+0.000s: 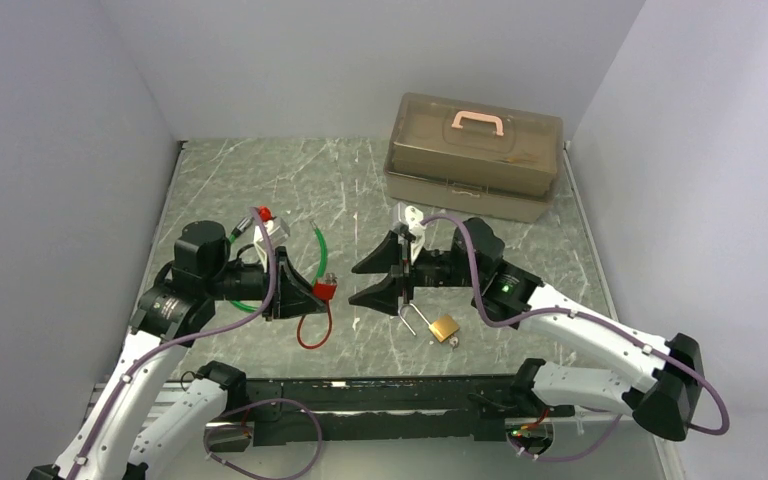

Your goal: Unlock with the key

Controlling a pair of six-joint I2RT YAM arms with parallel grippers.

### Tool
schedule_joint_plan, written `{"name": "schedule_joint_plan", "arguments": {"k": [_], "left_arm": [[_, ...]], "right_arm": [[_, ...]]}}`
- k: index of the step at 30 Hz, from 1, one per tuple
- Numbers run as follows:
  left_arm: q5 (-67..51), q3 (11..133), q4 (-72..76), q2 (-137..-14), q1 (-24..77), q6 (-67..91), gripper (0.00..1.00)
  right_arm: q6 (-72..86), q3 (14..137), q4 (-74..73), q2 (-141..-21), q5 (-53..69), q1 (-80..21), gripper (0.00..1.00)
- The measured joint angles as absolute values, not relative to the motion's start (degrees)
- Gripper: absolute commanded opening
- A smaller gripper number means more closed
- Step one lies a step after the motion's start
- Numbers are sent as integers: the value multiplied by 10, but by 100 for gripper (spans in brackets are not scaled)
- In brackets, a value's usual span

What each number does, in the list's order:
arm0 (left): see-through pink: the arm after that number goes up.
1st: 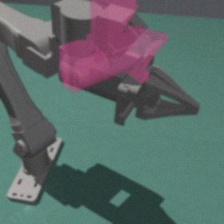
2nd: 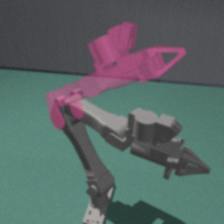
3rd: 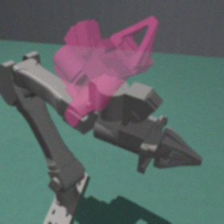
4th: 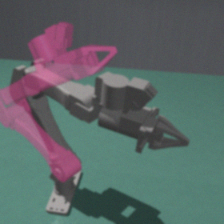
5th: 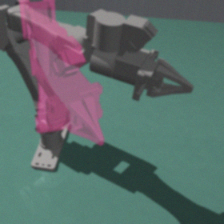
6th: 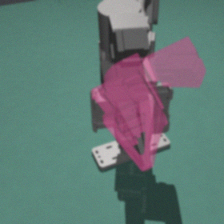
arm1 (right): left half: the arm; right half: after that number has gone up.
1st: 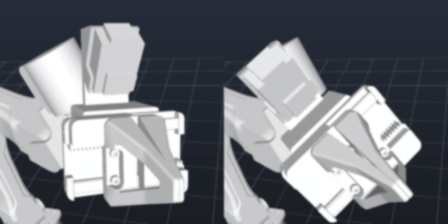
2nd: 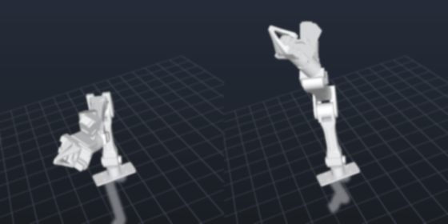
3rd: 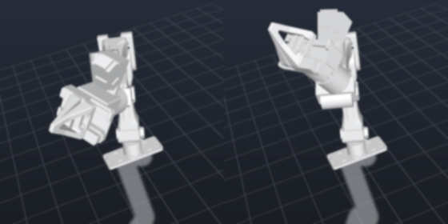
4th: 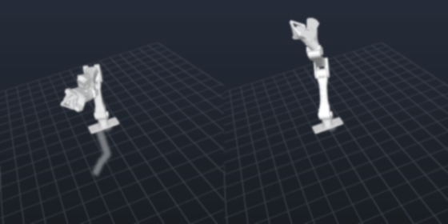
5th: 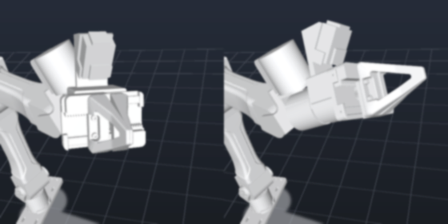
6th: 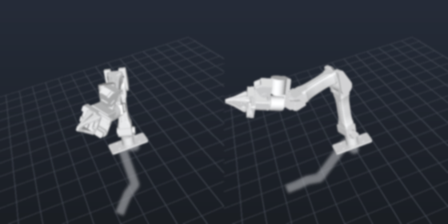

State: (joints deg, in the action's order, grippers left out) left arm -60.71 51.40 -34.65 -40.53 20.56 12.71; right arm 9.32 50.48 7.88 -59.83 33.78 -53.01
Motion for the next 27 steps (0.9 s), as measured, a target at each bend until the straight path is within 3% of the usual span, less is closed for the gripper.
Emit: {"name": "schedule_joint_plan", "arguments": {"k": [8, 17, 21, 27], "left_arm": [[-638, 514, -350, -422, 206, 108, 0], [-645, 522, -350, -422, 206, 98, 0], [-647, 524, -351, -421, 206, 92, 1], [-649, 524, -350, -420, 207, 90, 5]], "right_arm": [[204, 501, 242, -655, 455, -520, 57], [267, 501, 317, -717, 487, -515, 52], [263, 505, 311, -720, 485, -515, 45], [260, 526, 315, -723, 484, -515, 22]]}}
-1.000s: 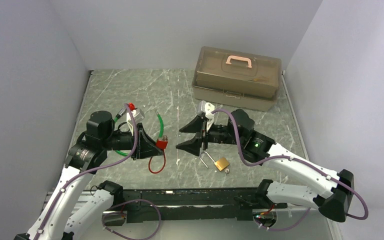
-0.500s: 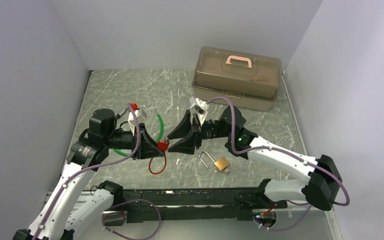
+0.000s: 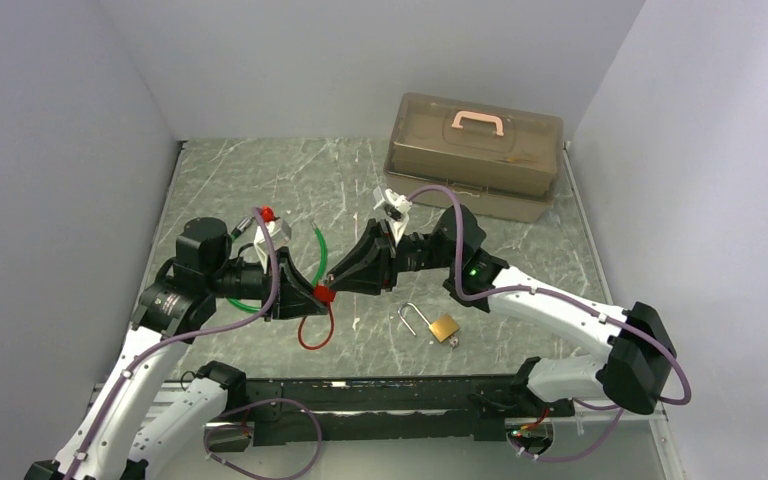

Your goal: Unlock with the key

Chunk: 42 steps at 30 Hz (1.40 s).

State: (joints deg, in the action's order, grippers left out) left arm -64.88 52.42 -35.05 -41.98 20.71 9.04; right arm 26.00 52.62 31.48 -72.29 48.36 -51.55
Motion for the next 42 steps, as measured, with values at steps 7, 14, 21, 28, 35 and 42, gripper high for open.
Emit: {"name": "schedule_joint_plan", "arguments": {"k": [7, 14, 21, 28, 35, 42], "left_arm": [[-648, 526, -373, -418, 207, 86, 19], [-642, 540, -391, -418, 207, 75, 12], [-644, 550, -397, -418, 207, 53, 6], [-648, 561, -388, -417, 207, 50, 5], [-648, 562, -400, -413, 204, 47, 3], [-660, 562, -397, -404, 204, 37, 3]], "right_arm": [[274, 536, 342, -743, 498, -515, 8], [272, 536, 339, -740, 501, -516, 31], [276, 535, 335, -734, 516, -520, 38], [253, 542, 280, -750, 526, -541, 26], [234, 550, 254, -747, 507, -546, 39], [222, 553, 232, -734, 482, -550, 46]]}}
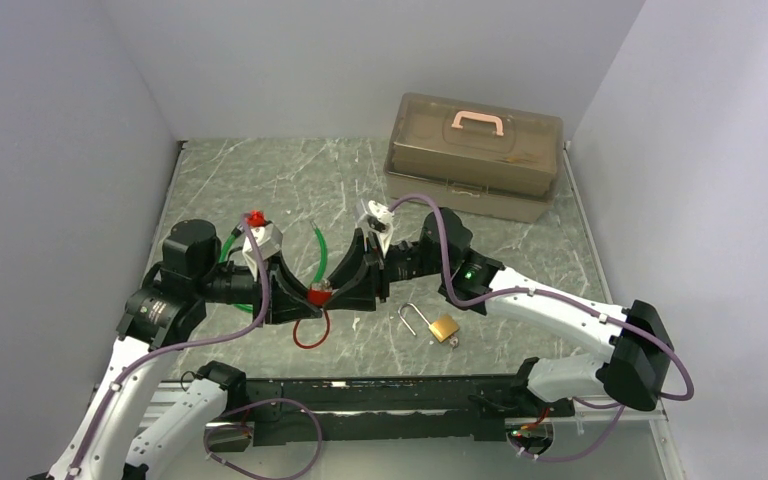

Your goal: Unlock with the key

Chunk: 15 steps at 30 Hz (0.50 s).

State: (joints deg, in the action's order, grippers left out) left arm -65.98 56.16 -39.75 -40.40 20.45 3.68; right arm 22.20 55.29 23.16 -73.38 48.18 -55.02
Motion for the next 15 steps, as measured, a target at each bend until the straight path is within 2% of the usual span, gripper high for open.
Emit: {"name": "schedule_joint_plan", "arguments": {"k": [7, 15], "left_arm": [[-662, 562, -398, -399, 204, 36, 3], [-661, 562, -398, -399, 204, 36, 3]], "right_arm": [[226, 559, 238, -734, 481, -550, 47], [235, 559, 265, -733, 481, -552, 36]]}}
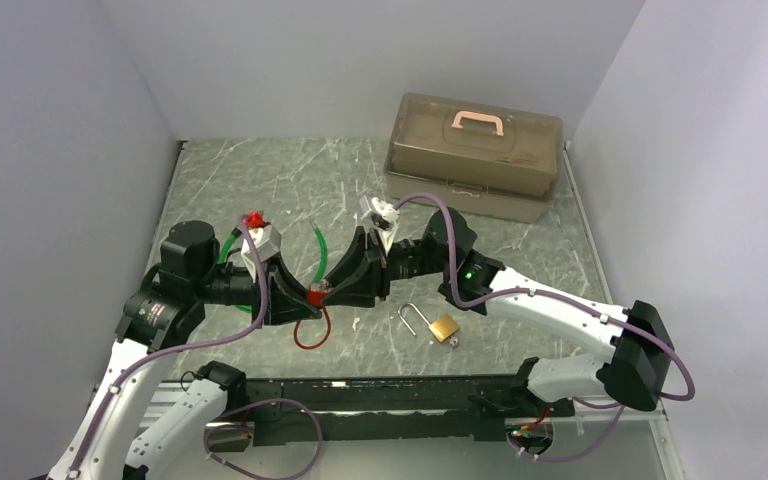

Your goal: Unlock with the key

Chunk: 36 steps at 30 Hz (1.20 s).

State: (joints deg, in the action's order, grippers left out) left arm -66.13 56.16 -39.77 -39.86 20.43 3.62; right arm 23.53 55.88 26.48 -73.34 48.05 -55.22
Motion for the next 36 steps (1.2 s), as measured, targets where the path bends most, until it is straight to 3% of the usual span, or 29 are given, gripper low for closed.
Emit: {"name": "schedule_joint_plan", "arguments": {"k": [4, 6, 8, 10, 11, 12, 13, 15, 18, 23, 29, 33, 36], "left_arm": [[-661, 562, -398, -399, 204, 36, 3], [-661, 562, -398, -399, 204, 36, 3], [-661, 562, -398, -399, 204, 36, 3], [-663, 562, -401, -398, 204, 37, 7], [-662, 562, -401, -398, 204, 37, 16], [-662, 562, -401, -398, 204, 37, 35], [-662, 562, -402, -399, 204, 36, 44], [-662, 562, -399, -399, 204, 36, 57], [-662, 563, -397, -399, 205, 35, 69], [-663, 572, -393, -405, 205, 36, 60], [-660, 573, -389, -407, 205, 24, 37], [-650, 580, -392, -408, 205, 3, 28], [-640, 589, -399, -407, 205, -6, 6]], "right_arm": [[236, 559, 275, -732, 480, -553, 31], [236, 559, 275, -731, 481, -554, 21], [236, 559, 275, -731, 482, -554, 4], [234, 559, 274, -731, 484, -554, 0], [233, 559, 274, -731, 485, -553, 0], [234, 559, 274, -731, 485, -553, 0], [234, 559, 274, -731, 485, -553, 0], [236, 559, 275, -731, 482, -553, 0], [236, 556, 275, -731, 475, -554, 0], [236, 543, 275, -728, 458, -554, 0], [237, 538, 275, -721, 450, -555, 0], [239, 538, 276, -719, 450, -559, 0], [237, 538, 275, -719, 450, -563, 3]]}}
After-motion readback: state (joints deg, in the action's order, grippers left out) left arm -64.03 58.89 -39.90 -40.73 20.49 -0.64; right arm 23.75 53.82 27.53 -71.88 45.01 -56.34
